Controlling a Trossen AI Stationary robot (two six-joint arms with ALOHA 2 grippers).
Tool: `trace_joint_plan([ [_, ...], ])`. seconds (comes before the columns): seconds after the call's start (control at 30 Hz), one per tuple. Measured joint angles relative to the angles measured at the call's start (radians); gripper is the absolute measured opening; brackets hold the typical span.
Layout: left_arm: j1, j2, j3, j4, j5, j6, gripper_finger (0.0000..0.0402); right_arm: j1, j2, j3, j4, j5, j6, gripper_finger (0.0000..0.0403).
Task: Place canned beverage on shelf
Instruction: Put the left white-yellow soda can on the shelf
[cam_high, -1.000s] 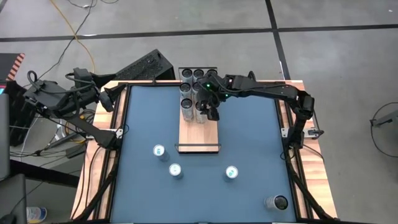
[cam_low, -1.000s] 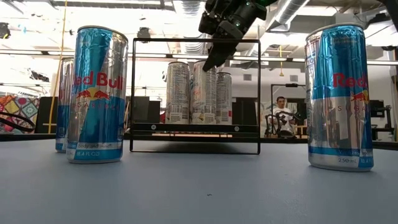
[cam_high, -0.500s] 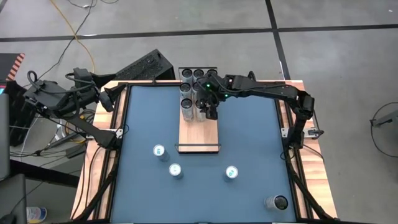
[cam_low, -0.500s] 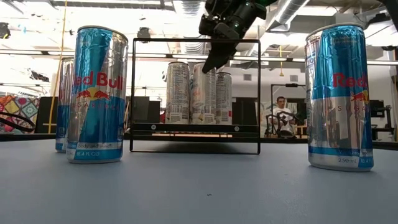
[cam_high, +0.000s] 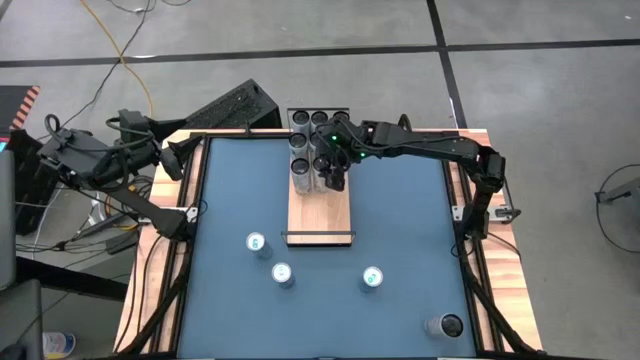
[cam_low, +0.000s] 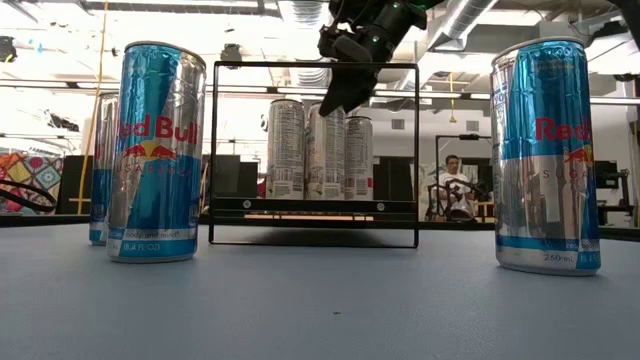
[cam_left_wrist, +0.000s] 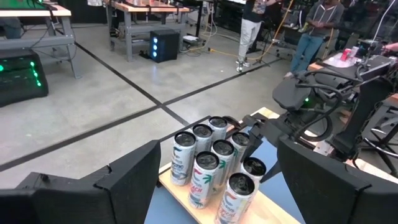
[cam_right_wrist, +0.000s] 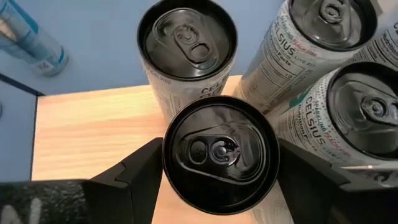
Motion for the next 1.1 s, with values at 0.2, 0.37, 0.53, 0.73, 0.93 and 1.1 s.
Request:
trace_joint_plan([
  [0.2, 0.000, 0.000, 0.000, -0.003, 0.000, 0.000, 0.0309, 0.005, 0.000, 0.000, 0.000, 0.004, 0.052, 0.0280],
  [0.37, 0.000, 0.000, 0.000, -0.004, 0.000, 0.000, 0.0309, 0.033, 0.000, 0.000, -0.001, 0.037, 0.071, 0.0280],
  [0.53, 0.000, 0.000, 0.000, -0.004, 0.000, 0.000, 0.0309, 0.053, 0.000, 0.000, 0.005, 0.077, 0.089, 0.0280],
  [0.73, 0.000, 0.000, 0.000, -0.004, 0.000, 0.006, 0.0309, 0.050, 0.000, 0.000, 0.004, 0.133, 0.168, 0.0280],
  [0.93, 0.000, 0.000, 0.000, -0.004, 0.000, 0.007, 0.0309, 0.054, 0.000, 0.000, -0.012, 0.151, 0.222, 0.0280],
  [1.1, 0.000, 0.000, 0.000, -0.004, 0.000, 0.007, 0.0309, 0.076, 0.000, 0.000, -0.025, 0.193, 0.301, 0.0280],
])
